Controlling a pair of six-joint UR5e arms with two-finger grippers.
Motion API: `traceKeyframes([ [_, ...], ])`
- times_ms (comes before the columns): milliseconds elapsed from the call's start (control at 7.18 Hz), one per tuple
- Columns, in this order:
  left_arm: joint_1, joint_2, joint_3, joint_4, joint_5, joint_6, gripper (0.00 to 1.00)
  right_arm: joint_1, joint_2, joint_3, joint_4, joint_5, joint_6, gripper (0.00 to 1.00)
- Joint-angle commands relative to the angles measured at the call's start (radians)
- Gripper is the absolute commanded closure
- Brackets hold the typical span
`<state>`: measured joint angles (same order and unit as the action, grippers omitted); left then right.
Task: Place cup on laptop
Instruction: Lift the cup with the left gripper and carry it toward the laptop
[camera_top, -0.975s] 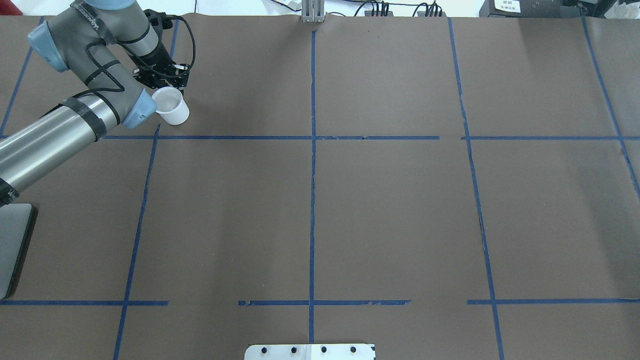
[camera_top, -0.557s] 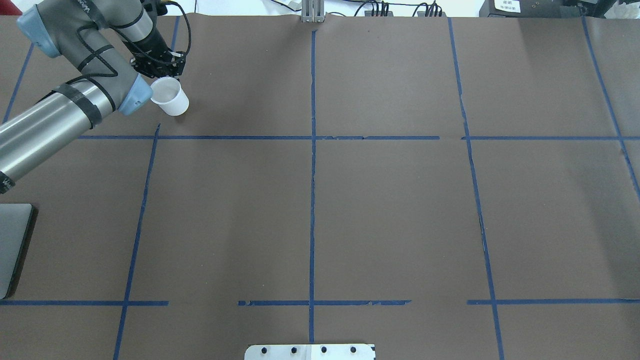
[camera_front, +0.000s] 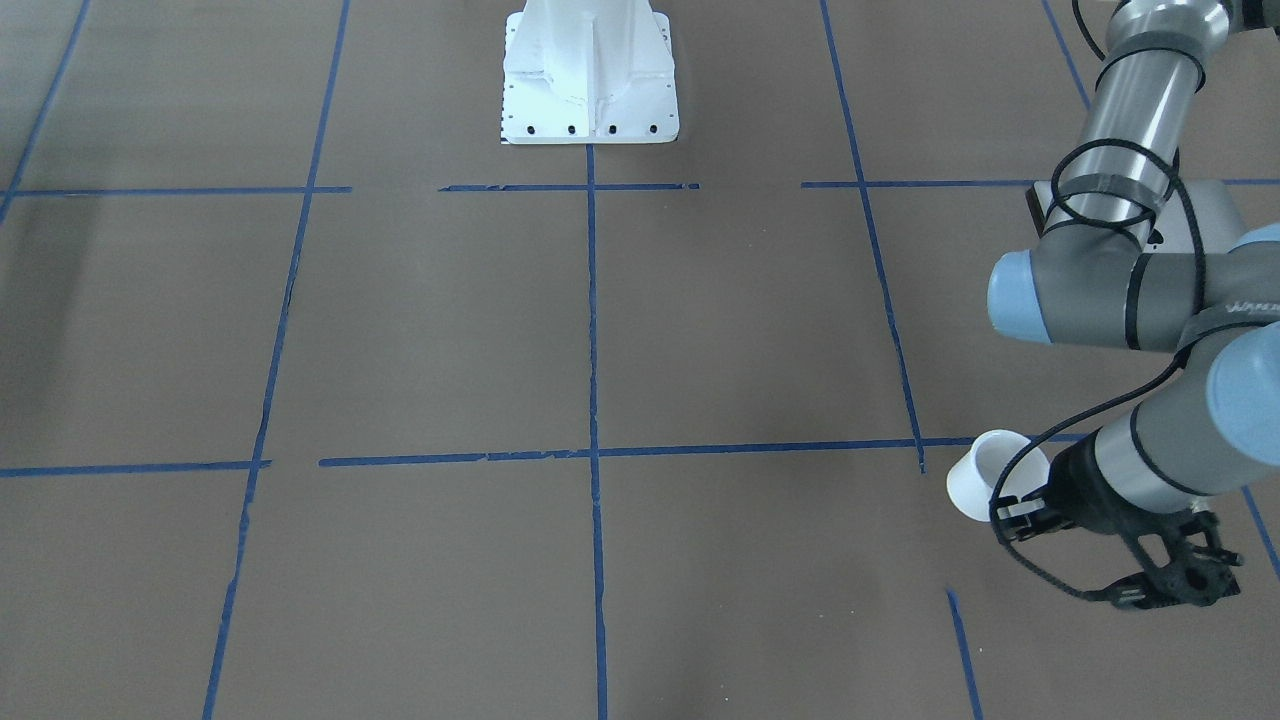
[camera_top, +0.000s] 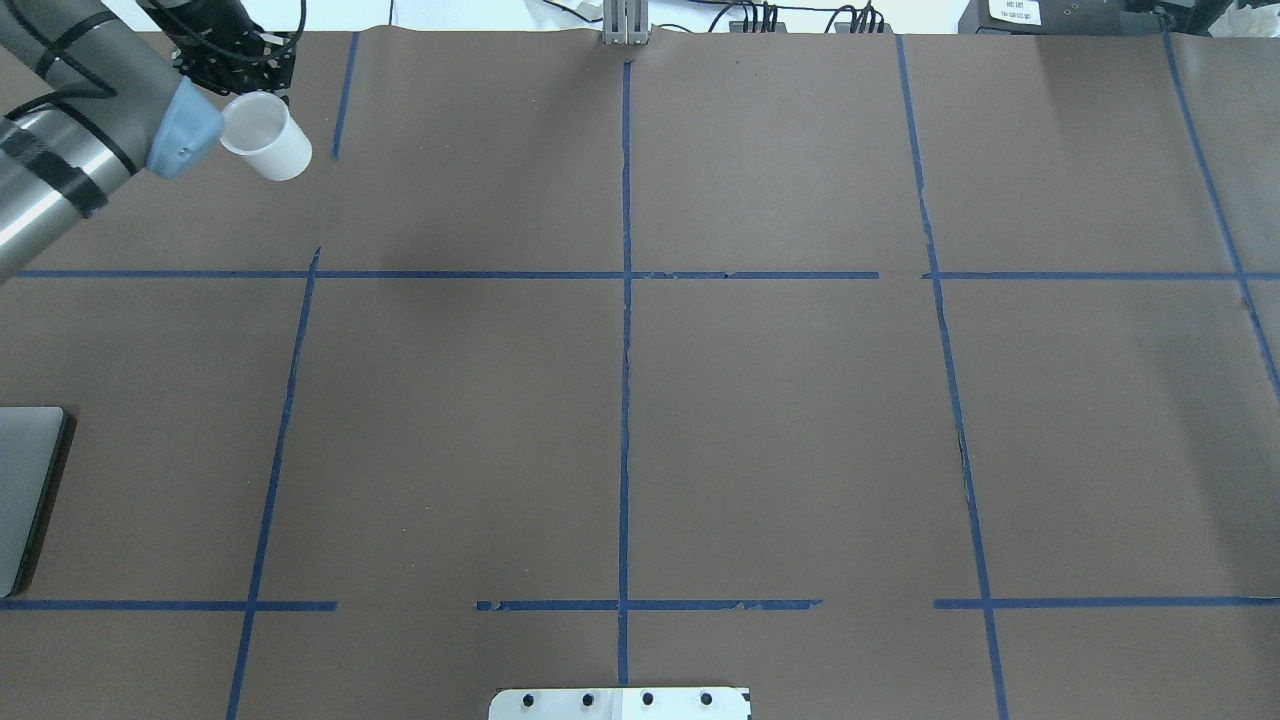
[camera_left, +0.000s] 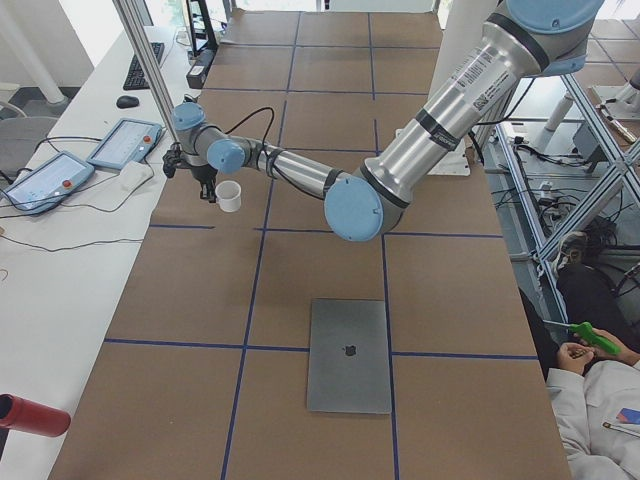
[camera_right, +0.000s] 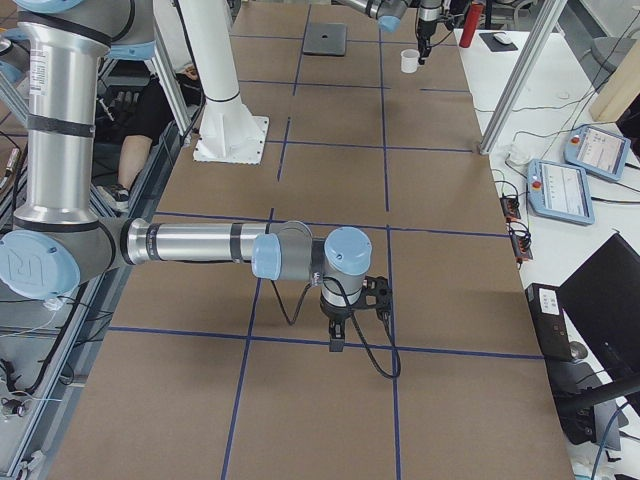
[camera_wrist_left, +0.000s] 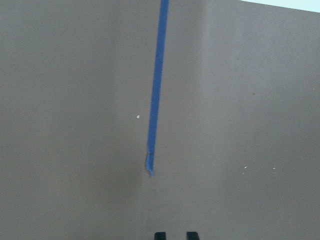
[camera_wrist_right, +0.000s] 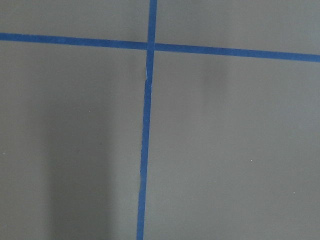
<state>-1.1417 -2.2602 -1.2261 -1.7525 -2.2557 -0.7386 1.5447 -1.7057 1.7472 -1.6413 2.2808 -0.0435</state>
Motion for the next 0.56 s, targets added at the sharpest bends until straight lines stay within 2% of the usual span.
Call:
traceKeyframes([
  [0, -0.090, 0.189, -0.345, 0.250, 0.002, 0.227, 1.00, 0.000, 0.000, 0.000, 0.000, -0.001, 0.001, 0.00],
  [139, -0.110, 0.288, -0.471, 0.330, 0.002, 0.337, 1.00, 0.000, 0.000, 0.000, 0.000, 0.000, 0.001, 0.00],
  [418, -0.148, 0.550, -0.616, 0.326, -0.001, 0.497, 1.00, 0.000, 0.000, 0.000, 0.000, 0.000, 0.001, 0.00],
])
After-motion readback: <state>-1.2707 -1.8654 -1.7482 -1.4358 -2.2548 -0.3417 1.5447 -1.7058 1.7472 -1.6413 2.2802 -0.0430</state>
